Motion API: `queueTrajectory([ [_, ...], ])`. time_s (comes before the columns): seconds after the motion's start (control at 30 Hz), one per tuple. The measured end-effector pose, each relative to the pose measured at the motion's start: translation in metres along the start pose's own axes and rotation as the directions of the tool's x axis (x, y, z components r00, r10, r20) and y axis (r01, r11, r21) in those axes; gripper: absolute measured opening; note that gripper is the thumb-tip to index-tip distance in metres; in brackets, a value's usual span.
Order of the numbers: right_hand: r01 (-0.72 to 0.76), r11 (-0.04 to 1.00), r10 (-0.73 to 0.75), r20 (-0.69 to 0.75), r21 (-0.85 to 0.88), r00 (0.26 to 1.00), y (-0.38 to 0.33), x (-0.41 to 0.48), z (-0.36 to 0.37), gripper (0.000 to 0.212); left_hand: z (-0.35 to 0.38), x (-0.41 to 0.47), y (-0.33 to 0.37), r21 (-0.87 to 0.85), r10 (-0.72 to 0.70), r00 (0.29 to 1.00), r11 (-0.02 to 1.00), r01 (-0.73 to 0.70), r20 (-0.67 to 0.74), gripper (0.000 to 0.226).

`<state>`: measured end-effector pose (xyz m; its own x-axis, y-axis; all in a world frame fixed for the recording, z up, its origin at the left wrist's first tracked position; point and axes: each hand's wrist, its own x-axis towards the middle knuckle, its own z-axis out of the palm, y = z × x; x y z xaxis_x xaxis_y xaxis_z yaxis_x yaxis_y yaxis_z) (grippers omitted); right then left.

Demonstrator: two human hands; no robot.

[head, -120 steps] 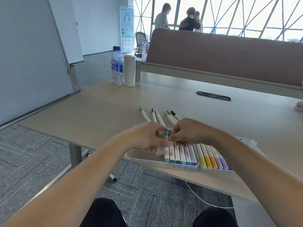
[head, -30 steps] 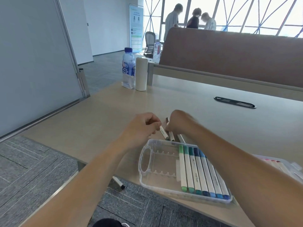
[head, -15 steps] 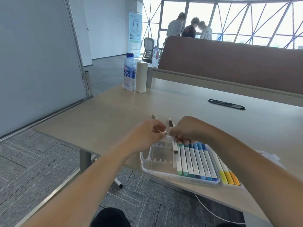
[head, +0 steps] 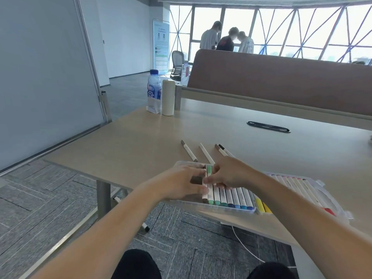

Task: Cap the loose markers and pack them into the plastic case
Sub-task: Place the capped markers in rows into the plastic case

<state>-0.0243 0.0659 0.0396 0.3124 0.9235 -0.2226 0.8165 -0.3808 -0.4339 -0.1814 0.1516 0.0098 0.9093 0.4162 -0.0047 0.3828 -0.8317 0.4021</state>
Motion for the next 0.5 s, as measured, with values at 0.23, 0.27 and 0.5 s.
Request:
queueTrajectory([
  [0.23,0.062,0.997,-0.061,0.020,-0.048,0.998,0.000,0.003,0.001,0.036,0.003,0.007,-0.002,0.028,-0.012,1.000,1.000,0.013,-0.017,0.078],
  [0.27,0.062,0.997,-0.061,0.023,-0.046,0.998,0.001,0.003,0.002,0.036,0.002,0.007,-0.002,0.020,-0.015,1.000,1.000,0.015,-0.020,0.078],
  [0.5,0.053,0.997,-0.054,0.012,0.047,0.998,0.009,0.002,-0.013,0.031,-0.005,0.011,-0.002,-0.326,-0.113,0.989,0.942,0.075,-0.099,0.068],
])
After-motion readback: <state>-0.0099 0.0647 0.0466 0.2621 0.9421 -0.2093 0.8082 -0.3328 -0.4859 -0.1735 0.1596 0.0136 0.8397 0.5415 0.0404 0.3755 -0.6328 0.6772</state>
